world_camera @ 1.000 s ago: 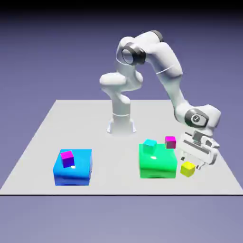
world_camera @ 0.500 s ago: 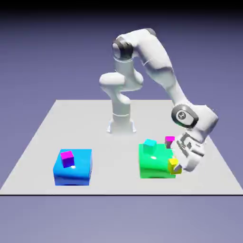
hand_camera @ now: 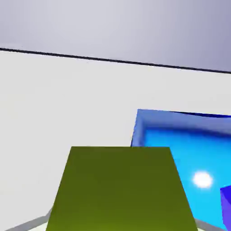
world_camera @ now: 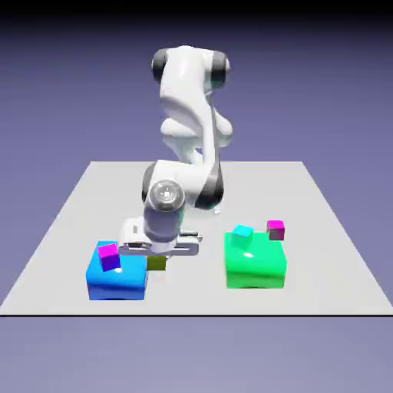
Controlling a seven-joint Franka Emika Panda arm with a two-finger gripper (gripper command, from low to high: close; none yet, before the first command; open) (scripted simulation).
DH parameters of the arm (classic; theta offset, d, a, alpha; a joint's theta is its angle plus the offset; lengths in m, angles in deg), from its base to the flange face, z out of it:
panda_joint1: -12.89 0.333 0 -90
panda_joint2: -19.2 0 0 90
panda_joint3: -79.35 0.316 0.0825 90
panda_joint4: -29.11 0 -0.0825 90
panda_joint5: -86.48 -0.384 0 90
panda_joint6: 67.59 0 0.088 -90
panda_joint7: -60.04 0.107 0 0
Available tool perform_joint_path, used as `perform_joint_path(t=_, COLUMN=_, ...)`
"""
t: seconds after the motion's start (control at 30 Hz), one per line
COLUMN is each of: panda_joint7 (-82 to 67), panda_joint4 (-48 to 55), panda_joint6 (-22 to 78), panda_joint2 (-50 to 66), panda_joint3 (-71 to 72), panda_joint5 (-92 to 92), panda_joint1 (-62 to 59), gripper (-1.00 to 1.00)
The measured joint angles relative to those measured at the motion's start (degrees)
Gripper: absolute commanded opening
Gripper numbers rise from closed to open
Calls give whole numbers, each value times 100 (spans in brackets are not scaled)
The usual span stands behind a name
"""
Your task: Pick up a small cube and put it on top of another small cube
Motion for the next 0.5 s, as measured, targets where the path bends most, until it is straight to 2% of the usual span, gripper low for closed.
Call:
perform_joint_path(t=0.27, panda_joint7=967, panda_joint4=425, panda_joint6=726, panda_joint2=-130, panda_joint3=-1384, panda_joint5=-1699, panda_joint1=-460, gripper=-100)
perform_joint_path(t=0.4, panda_joint7=852, panda_joint4=-406, panda_joint6=-215, panda_joint2=2, panda_joint3=-1302, panda_joint5=-1842, panda_joint1=-380, gripper=-100)
perform_joint_path(t=0.43, panda_joint7=851, panda_joint4=-411, panda_joint6=-221, panda_joint2=3, panda_joint3=-1302, panda_joint5=-1842, panda_joint1=-379, gripper=100)
perform_joint_path(t=0.5, panda_joint7=855, panda_joint4=-411, panda_joint6=-221, panda_joint2=3, panda_joint3=-1301, panda_joint5=-1827, panda_joint1=-379, gripper=100)
